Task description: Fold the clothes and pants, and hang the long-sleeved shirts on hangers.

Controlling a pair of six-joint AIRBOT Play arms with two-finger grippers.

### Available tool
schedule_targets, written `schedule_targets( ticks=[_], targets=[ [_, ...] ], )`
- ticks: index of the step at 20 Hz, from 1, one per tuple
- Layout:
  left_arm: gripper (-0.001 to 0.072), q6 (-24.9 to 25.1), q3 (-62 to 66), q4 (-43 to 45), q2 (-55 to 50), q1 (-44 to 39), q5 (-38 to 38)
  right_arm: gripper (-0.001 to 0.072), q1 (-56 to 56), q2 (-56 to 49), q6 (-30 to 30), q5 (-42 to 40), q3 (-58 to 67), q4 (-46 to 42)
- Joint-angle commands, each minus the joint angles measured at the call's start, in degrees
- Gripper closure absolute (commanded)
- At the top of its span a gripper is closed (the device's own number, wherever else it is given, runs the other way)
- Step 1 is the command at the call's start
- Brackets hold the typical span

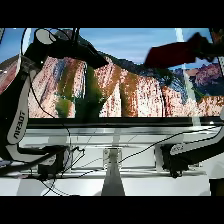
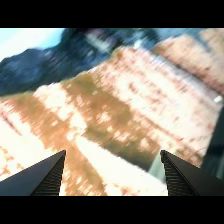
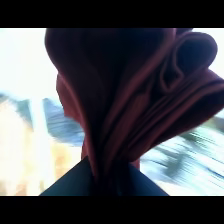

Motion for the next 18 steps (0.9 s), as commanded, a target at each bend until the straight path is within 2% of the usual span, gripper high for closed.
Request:
schedule_targets(
  ticks=[1, 4, 6, 8, 11, 12, 13, 15, 16, 17, 18],
  targets=[
    [0.0068, -4.98, 0.04, 14.12, 3.58, 0.09, 0.26, 0.0697, -12.55, 5.49, 10.01, 3.30, 0.07, -12.70],
    [0.0068, -6.23, 0.04, 14.16, 5.38, 0.09, 0.39, 0.0697, -21.57, 8.90, 21.68, 5.03, -0.09, -20.15],
    [0.0068, -10.10, 0.04, 16.35, 5.92, 0.09, 0.52, 0.0698, -25.14, 10.82, 26.82, 7.87, -0.09, -26.95],
    [0.0072, -15.58, 0.04, 23.85, 6.05, 0.07, 0.48, 0.0697, -27.10, 12.39, 30.77, 11.89, -0.09, -33.79],
    [0.0307, -28.94, 0.04, 39.41, 6.08, 0.07, 0.22, 0.0697, -28.50, 14.14, 36.83, 15.98, -0.07, -36.24],
    [0.0340, -33.44, 0.04, 44.33, 6.12, 0.07, -0.17, 0.0697, -28.48, 14.62, 38.97, 17.59, -0.09, -36.17],
    [0.0340, -37.20, 0.04, 47.74, 6.23, 0.09, -0.42, 0.0697, -28.48, 14.99, 39.71, 19.26, -0.09, -36.15],
    [0.0339, -39.10, 0.04, 51.17, 6.64, 0.09, -0.87, 0.0696, -28.48, 15.56, 39.91, 22.27, -0.09, -36.09],
    [0.0339, -39.10, 0.04, 51.43, 6.84, 0.09, -0.85, 0.0661, -28.48, 15.65, 39.91, 23.37, -0.07, -36.13],
    [0.0339, -39.08, 0.04, 51.43, 6.88, 0.09, -0.85, 0.0494, -28.48, 15.65, 39.91, 23.87, -0.07, -36.15],
    [0.0339, -39.08, 0.04, 51.43, 6.84, 0.09, -0.85, 0.0278, -28.48, 15.65, 39.87, 23.87, -0.07, -36.15]
  ],
)
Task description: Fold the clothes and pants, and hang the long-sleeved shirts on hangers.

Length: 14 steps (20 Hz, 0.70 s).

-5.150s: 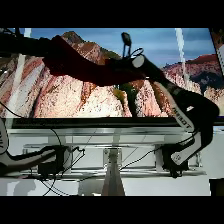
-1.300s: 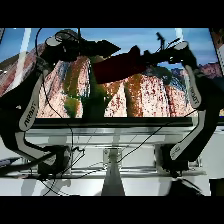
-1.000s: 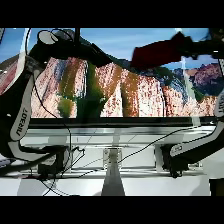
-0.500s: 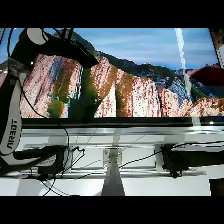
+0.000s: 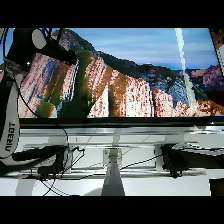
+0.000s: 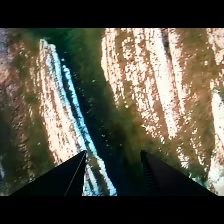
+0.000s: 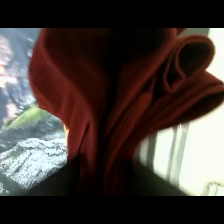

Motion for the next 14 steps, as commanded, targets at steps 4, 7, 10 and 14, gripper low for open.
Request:
schedule_targets(
  ticks=[4, 7, 10, 14],
  targets=[
    [0.0339, -3.74, 0.04, 4.92, 0.17, 0.02, -0.26, 0.0021, -0.28, 0.46, 0.13, 3.28, 0.02, -0.94],
    [0.0339, -3.76, 0.04, 4.90, 0.17, 0.02, -0.26, 0.0025, -0.28, 0.48, -4.85, 2.82, 0.02, -0.94],
    [0.0339, -3.76, 0.04, 4.90, 0.17, 0.02, -0.26, 0.0139, 0.20, 0.48, -10.71, 1.31, 0.02, -0.42],
    [0.0339, -3.74, 0.04, 4.90, 0.17, 0.00, -0.26, 0.0697, 4.70, 0.50, -13.94, -1.81, 0.02, 0.39]
  ],
)
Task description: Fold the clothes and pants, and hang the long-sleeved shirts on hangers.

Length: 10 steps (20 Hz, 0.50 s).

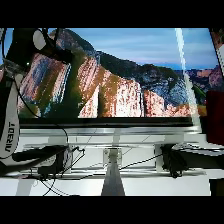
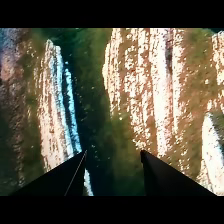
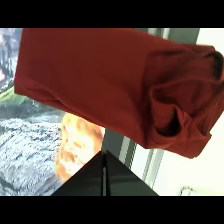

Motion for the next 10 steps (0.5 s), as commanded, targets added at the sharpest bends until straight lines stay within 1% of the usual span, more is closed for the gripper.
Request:
schedule_targets(
  ticks=[1, 4, 8, 10],
  targets=[
    [0.0339, -0.04, 0.02, 0.09, 0.02, 0.00, 0.02, 0.0697, 4.92, 0.15, -5.86, -3.50, 0.02, 1.90],
    [0.0339, -0.02, 0.02, 0.09, 0.02, 0.02, 0.02, 0.0697, 13.70, 1.01, -6.69, -8.02, 0.00, 4.94],
    [0.0339, -0.02, 0.02, 0.09, 0.02, 0.02, 0.02, 0.0697, 31.12, 2.71, -11.10, -12.85, 0.00, 5.03],
    [0.0339, -0.02, 0.02, 0.09, 0.02, 0.02, 0.02, 0.0697, 40.63, 3.30, -15.15, -15.96, 0.02, 4.85]
  ],
)
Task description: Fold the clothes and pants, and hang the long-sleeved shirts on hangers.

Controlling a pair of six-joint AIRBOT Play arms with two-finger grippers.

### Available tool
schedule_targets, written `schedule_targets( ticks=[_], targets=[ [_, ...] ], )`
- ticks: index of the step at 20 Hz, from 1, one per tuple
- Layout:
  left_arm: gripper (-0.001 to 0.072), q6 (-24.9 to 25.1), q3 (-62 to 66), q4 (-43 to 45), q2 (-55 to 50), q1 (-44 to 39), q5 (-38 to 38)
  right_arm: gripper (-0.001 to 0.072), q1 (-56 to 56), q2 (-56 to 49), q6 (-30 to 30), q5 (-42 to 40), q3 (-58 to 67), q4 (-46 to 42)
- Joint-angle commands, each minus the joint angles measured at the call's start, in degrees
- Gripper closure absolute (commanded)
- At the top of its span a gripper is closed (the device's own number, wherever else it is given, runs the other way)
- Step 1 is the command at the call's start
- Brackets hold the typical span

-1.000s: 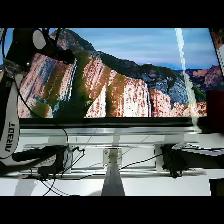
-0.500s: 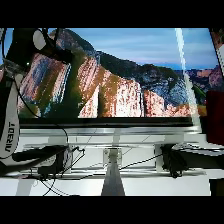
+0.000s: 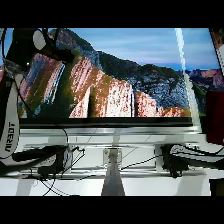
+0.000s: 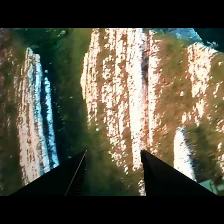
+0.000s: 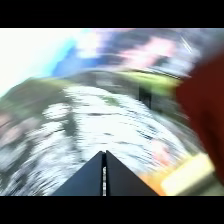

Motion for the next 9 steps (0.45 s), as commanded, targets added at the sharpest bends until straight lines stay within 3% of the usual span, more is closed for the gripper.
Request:
schedule_targets(
  ticks=[1, 5, 9],
  targets=[
    [0.0339, -0.02, 0.02, 0.00, 0.02, 0.00, 0.02, 0.0697, 16.24, 0.85, -6.25, -6.14, 0.04, 0.33],
    [0.0339, 0.00, 0.02, 0.00, 0.02, 0.00, 0.02, 0.0697, 28.59, 0.81, -6.45, -10.05, 0.04, -3.23],
    [0.0339, -0.02, 0.02, 0.00, 0.02, 0.02, 0.02, 0.0696, 31.36, 0.81, -6.38, -10.29, 0.04, -2.54]
  ],
)
